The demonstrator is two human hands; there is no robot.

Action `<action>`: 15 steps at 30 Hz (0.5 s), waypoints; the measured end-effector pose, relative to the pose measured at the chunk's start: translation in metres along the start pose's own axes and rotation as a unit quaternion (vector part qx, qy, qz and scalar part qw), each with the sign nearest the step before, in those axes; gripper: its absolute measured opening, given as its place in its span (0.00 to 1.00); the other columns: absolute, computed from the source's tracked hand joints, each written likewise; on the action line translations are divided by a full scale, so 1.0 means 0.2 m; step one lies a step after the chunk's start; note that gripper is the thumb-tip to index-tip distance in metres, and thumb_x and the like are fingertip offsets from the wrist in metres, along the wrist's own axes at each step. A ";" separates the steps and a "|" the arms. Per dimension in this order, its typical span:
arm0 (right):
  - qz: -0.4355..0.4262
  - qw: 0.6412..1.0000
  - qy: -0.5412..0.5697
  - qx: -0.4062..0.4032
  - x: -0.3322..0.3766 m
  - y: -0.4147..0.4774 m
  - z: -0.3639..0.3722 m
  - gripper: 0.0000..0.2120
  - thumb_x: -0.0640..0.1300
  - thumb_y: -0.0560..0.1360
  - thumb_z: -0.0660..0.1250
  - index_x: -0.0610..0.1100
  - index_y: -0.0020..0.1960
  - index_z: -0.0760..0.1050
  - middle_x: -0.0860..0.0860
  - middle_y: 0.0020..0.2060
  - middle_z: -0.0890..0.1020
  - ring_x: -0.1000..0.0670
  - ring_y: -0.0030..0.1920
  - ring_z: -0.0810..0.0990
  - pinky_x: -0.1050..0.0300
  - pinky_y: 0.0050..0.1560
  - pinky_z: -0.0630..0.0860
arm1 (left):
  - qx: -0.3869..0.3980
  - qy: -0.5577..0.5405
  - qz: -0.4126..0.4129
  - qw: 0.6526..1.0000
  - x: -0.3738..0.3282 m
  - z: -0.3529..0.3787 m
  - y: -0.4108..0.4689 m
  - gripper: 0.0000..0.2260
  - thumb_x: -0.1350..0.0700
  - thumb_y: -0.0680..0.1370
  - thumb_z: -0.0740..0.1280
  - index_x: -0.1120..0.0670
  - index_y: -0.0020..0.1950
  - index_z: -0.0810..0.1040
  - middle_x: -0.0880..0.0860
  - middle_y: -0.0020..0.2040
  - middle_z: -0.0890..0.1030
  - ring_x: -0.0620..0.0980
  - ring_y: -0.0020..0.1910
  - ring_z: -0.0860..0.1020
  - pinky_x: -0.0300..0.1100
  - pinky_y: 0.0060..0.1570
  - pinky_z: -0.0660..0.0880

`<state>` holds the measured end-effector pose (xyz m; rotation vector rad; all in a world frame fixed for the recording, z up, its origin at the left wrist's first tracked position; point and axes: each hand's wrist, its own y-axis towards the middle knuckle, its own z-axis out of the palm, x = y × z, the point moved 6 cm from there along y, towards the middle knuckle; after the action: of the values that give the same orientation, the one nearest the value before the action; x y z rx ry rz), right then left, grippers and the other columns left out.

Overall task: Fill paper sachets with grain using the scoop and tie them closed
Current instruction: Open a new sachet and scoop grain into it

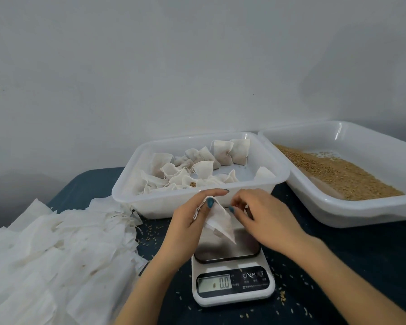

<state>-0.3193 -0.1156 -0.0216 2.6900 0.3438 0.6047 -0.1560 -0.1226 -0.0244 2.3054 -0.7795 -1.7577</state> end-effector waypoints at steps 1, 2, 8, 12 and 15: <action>0.009 1.000 0.017 -0.012 -0.02 -0.01 0.03 0.04 0.53 0.80 0.62 0.55 0.52 0.74 0.60 0.43 0.75 0.58 0.45 0.72 0.58 0.42 0.71 | 0.007 0.004 0.000 1.000 0.01 0.01 0.00 0.13 0.58 0.84 0.58 0.46 0.60 0.80 0.42 0.45 0.82 0.41 0.44 0.78 0.32 0.46 0.72; 0.021 0.999 0.033 -0.025 -0.04 -0.01 0.06 0.03 0.52 0.80 0.62 0.54 0.51 0.74 0.60 0.43 0.75 0.57 0.45 0.72 0.59 0.41 0.70 | 0.017 0.014 -0.002 1.000 0.02 0.02 0.00 0.14 0.60 0.84 0.58 0.46 0.60 0.80 0.42 0.46 0.82 0.41 0.45 0.79 0.32 0.47 0.72; 0.054 0.994 0.077 -0.063 -0.11 -0.08 0.11 0.03 0.49 0.79 0.63 0.57 0.47 0.71 0.61 0.38 0.73 0.61 0.41 0.72 0.66 0.35 0.64 | 0.050 0.105 -0.007 0.993 0.06 0.05 -0.02 0.20 0.68 0.81 0.59 0.44 0.60 0.79 0.34 0.53 0.81 0.35 0.54 0.78 0.27 0.52 0.69; 0.061 0.993 0.077 -0.068 -0.13 -0.10 0.11 0.04 0.48 0.79 0.63 0.58 0.47 0.71 0.62 0.37 0.72 0.62 0.41 0.72 0.67 0.35 0.63 | 0.023 0.138 -0.004 0.990 0.07 0.03 -0.05 0.15 0.57 0.81 0.61 0.41 0.63 0.76 0.38 0.56 0.80 0.39 0.43 0.79 0.30 0.43 0.71; 0.064 0.992 0.074 -0.074 -0.13 -0.10 0.10 0.03 0.48 0.79 0.64 0.57 0.48 0.72 0.61 0.37 0.73 0.62 0.41 0.72 0.66 0.35 0.64 | -0.017 0.175 0.020 0.984 0.05 -0.01 -0.06 0.10 0.52 0.82 0.62 0.43 0.62 0.76 0.38 0.59 0.78 0.39 0.55 0.78 0.30 0.50 0.72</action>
<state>-0.3366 -0.1114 -0.0570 2.5441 0.1584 0.8370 -0.1489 -0.1169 -0.0383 2.4582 -0.7173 -1.2828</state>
